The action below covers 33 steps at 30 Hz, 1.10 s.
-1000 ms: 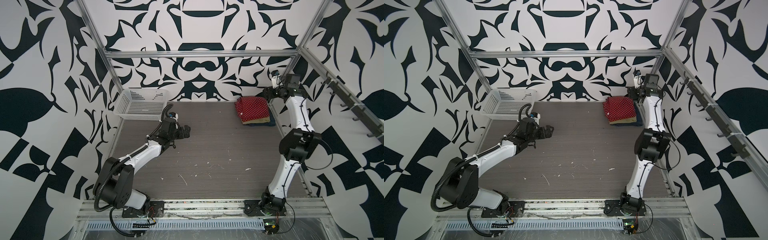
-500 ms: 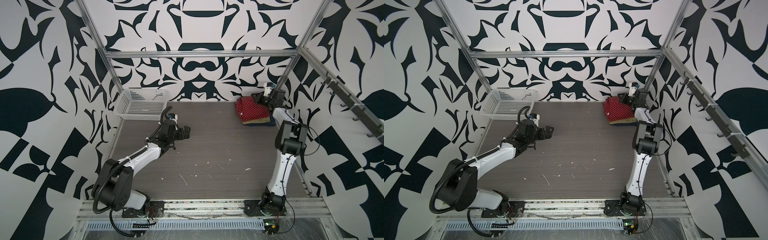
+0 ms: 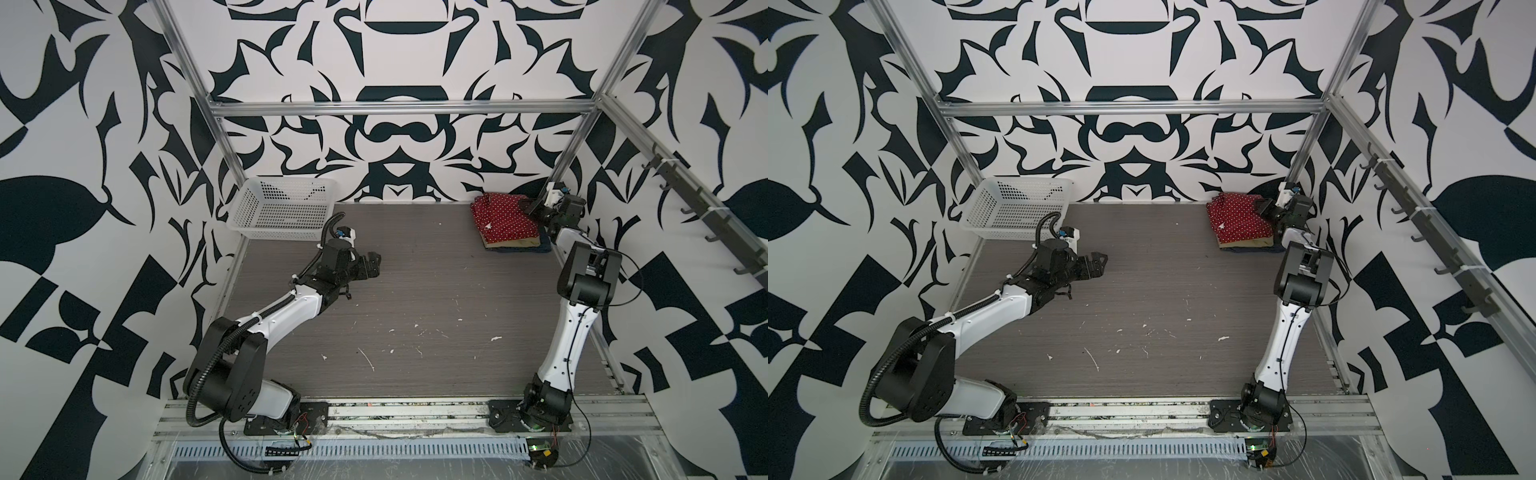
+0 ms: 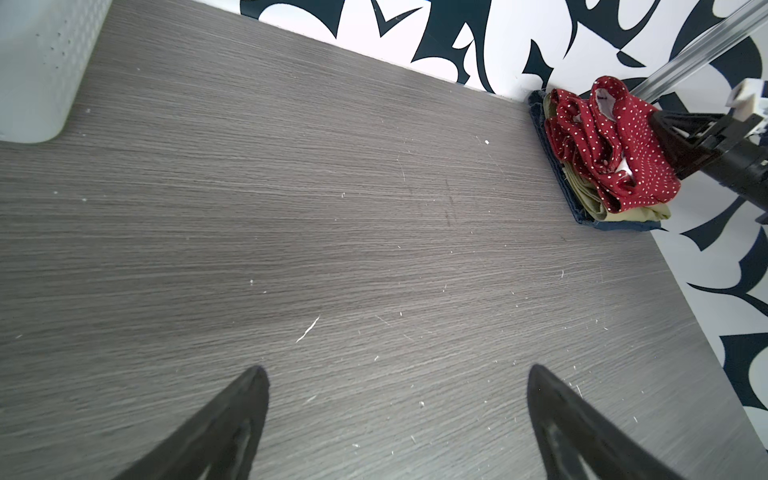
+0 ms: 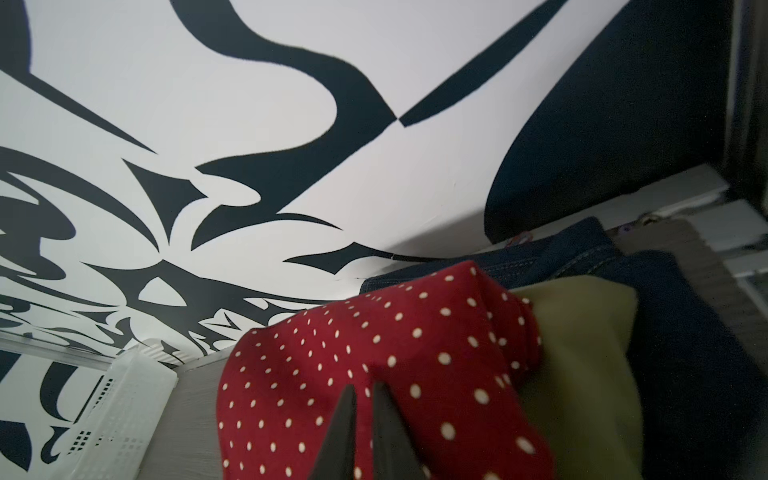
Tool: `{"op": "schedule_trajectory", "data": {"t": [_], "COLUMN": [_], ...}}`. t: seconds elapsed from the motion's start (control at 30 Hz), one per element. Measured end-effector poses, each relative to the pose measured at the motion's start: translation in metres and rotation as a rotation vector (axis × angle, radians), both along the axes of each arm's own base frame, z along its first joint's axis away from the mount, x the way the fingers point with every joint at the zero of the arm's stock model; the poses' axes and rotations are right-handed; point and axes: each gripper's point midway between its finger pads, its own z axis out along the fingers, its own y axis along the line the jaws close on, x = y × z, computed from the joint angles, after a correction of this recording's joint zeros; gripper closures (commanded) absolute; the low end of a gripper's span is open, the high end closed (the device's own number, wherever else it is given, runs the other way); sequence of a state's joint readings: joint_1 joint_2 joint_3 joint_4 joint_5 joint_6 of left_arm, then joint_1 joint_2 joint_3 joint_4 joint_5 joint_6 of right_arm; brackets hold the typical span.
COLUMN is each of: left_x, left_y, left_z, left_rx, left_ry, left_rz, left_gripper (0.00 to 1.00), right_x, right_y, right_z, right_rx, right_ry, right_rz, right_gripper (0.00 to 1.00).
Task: Fold and stack the skirts
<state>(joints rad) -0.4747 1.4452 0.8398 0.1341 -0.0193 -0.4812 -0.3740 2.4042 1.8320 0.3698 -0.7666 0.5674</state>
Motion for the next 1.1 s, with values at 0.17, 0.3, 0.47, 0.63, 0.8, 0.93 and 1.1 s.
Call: {"op": "schedule_trajectory", "data": {"t": [0.17,0.3,0.47,0.63,0.8,0.93,1.1], "left_x": [0.002,0.004,0.005,-0.006,-0.016,-0.022,-0.029], "left_y": [-0.001,0.002,0.018,0.06,0.112,0.158,0.209], "left_z": [0.001,0.012,0.044,0.05,0.029,0.022,0.012], "left_rx": [-0.002,0.002,0.025,0.115,0.302,0.454,0.556], "left_ry": [-0.006,-0.042,-0.165,-0.304,-0.332,-0.328,-0.284], "left_rz": [0.0,0.018,0.072,0.216,0.376,0.564,0.717], "left_gripper": [0.0,0.0,0.0,0.01,0.01,0.0,0.01], "right_x": [-0.024,-0.064,-0.123,-0.178,-0.229,-0.263,-0.282], "right_y": [0.011,0.026,0.051,0.107,0.185,0.178,0.135], "right_z": [0.024,0.065,0.108,0.095,0.063,0.045,0.002], "right_rx": [0.104,0.157,0.169,0.059,-0.236,-0.418,-0.592], "right_ry": [-0.036,-0.11,-0.213,-0.193,-0.114,-0.078,0.056], "right_rz": [-0.008,-0.04,-0.074,-0.085,-0.004,-0.064,-0.216], "right_gripper": [0.71,0.58,0.48,0.44,0.43,0.4,0.35]}}
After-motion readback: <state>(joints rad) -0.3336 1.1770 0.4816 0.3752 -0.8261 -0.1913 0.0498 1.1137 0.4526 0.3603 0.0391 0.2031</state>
